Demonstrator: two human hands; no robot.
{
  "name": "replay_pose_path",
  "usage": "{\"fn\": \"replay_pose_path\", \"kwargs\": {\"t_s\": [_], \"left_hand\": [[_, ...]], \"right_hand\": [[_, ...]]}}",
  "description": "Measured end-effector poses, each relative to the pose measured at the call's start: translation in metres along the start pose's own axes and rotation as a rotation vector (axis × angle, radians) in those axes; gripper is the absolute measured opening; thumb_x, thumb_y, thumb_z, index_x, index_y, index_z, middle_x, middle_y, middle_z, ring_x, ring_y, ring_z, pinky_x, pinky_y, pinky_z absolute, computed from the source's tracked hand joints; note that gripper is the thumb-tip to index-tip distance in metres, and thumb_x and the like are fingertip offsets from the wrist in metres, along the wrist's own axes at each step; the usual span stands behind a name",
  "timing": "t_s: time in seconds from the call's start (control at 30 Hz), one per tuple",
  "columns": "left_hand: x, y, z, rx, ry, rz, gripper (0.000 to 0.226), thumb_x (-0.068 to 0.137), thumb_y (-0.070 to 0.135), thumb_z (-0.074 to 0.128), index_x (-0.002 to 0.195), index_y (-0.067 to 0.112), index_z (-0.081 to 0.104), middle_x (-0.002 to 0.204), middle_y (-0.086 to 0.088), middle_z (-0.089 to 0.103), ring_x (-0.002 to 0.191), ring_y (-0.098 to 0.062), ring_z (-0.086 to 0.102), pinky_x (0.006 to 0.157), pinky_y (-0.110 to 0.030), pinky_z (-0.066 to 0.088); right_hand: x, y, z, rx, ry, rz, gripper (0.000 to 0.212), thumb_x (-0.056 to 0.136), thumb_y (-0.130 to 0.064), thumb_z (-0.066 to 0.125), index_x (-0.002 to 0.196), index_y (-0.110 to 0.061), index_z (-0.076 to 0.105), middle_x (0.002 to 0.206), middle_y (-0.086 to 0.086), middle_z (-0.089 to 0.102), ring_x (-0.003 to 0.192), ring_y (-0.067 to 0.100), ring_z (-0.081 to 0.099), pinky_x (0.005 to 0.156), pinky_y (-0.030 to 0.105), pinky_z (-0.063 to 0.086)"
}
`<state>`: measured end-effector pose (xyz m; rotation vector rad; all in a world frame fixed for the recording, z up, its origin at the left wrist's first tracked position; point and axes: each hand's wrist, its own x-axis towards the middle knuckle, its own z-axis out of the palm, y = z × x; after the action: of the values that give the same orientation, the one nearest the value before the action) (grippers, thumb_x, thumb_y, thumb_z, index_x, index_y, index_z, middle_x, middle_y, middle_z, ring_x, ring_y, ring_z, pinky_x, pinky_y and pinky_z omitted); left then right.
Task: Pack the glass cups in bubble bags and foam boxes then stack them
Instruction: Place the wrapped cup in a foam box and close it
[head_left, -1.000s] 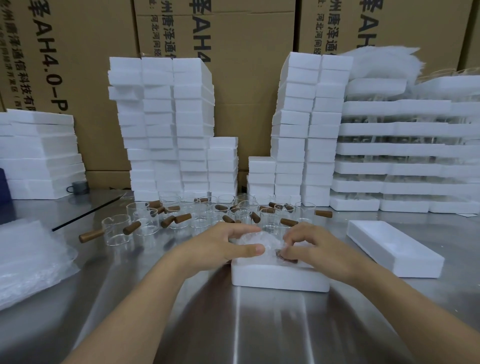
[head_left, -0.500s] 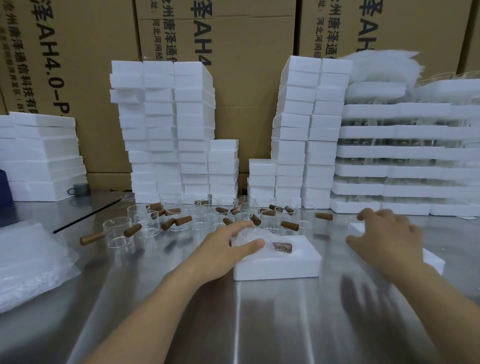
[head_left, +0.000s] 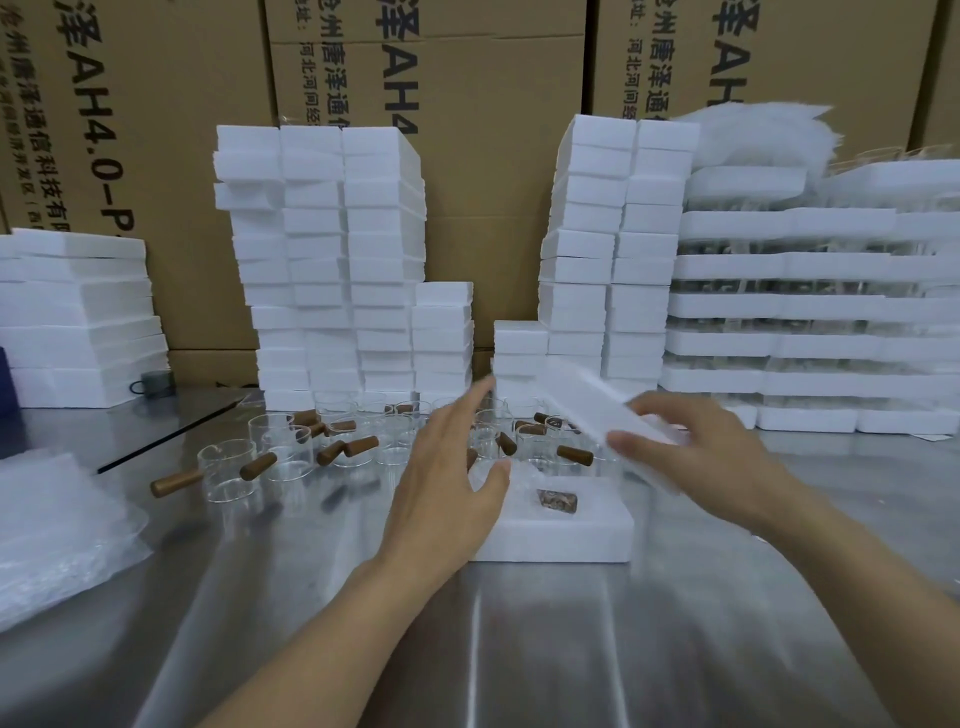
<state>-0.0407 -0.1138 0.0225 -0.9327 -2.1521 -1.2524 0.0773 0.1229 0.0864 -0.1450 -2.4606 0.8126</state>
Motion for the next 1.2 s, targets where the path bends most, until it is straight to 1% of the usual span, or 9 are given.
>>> {"fn": "replay_pose_path", "kwargs": {"t_s": [0.1,0.17,0.23,0.4,0.5,0.6,0.77,0.97,1.2], "left_hand": [[0.002,0.006,-0.007,0.092,0.114,0.177,0.102,0.090,0.022,0.081,0.164,0.055,0.017,0.157,0.033,0.031,0.144,0.015,0.027,0.101,0.000,0.032],[0.006,0.009,-0.015,0.114,0.161,0.263,0.100,0.085,0.016,0.082,0.161,0.051,0.029,0.159,0.025,0.039,0.145,0.003,0.039,0.107,-0.019,0.046],[0.009,0.009,-0.022,0.092,0.198,0.295,0.091,0.081,0.016,0.082,0.156,0.045,0.039,0.148,0.028,0.047,0.137,-0.004,0.049,0.106,-0.036,0.052],[0.013,0.013,-0.028,-0.215,0.224,0.053,0.085,0.085,0.034,0.091,0.149,0.056,0.039,0.137,0.035,0.050,0.123,0.003,0.056,0.095,-0.018,0.052],[0.015,0.021,-0.027,-0.572,0.215,-0.165,0.079,0.079,0.048,0.089,0.142,0.058,0.041,0.122,0.009,0.072,0.102,-0.007,0.074,0.073,-0.017,0.059],[0.018,0.022,-0.024,-0.592,0.194,-0.320,0.054,0.085,0.054,0.083,0.130,0.050,0.054,0.113,0.004,0.075,0.094,-0.013,0.075,0.063,-0.015,0.053],[0.020,0.006,-0.017,-0.430,0.114,-0.522,0.016,0.103,0.048,0.063,0.110,0.035,0.070,0.111,0.008,0.069,0.097,-0.012,0.063,0.083,-0.035,0.047],[0.017,-0.004,-0.010,-0.347,0.011,-0.658,0.021,0.099,0.047,0.063,0.104,0.027,0.068,0.109,0.008,0.069,0.096,-0.007,0.061,0.070,-0.029,0.040],[0.015,-0.006,0.000,-0.294,0.016,-0.639,0.018,0.099,0.046,0.061,0.102,0.028,0.060,0.110,0.003,0.066,0.102,-0.016,0.061,0.075,-0.033,0.041]], "right_hand": [[-0.008,-0.032,0.014,0.298,-0.324,-0.133,0.023,0.091,-0.044,0.075,0.105,-0.026,0.076,0.104,-0.006,0.078,0.094,0.010,0.074,0.073,0.019,0.052],[-0.011,-0.039,0.021,0.446,-0.381,-0.142,0.015,0.094,-0.031,0.076,0.104,-0.019,0.076,0.105,0.004,0.079,0.097,0.021,0.076,0.080,0.025,0.056],[-0.010,-0.039,0.020,0.532,-0.303,-0.149,0.018,0.096,-0.031,0.072,0.106,-0.017,0.076,0.107,0.003,0.077,0.094,0.020,0.074,0.079,0.026,0.054],[0.000,-0.033,0.008,0.918,-0.028,-0.013,0.052,0.091,-0.060,0.051,0.116,-0.022,0.077,0.118,0.003,0.077,0.107,0.019,0.074,0.085,0.032,0.055],[0.002,-0.031,0.011,0.796,0.067,-0.031,0.039,0.092,-0.059,0.055,0.103,-0.030,0.079,0.109,0.006,0.079,0.101,0.023,0.077,0.088,0.040,0.053],[0.004,-0.027,0.018,0.697,0.135,0.069,0.036,0.089,-0.063,0.056,0.104,-0.035,0.073,0.096,0.006,0.081,0.084,0.022,0.079,0.081,0.043,0.052],[0.006,-0.007,0.028,0.450,-0.038,0.326,0.035,0.092,-0.053,0.052,0.110,-0.024,0.062,0.078,0.007,0.080,0.056,0.016,0.069,0.067,0.036,0.041],[0.007,0.001,0.035,0.324,-0.169,0.488,0.053,0.071,-0.057,0.046,0.101,-0.016,0.060,0.063,0.008,0.070,0.043,0.018,0.050,0.045,0.022,0.031],[0.008,0.012,0.044,0.278,-0.143,0.466,0.033,0.090,-0.051,0.039,0.089,-0.022,0.054,0.051,-0.001,0.058,0.039,0.015,0.043,0.048,0.023,0.031]]}}
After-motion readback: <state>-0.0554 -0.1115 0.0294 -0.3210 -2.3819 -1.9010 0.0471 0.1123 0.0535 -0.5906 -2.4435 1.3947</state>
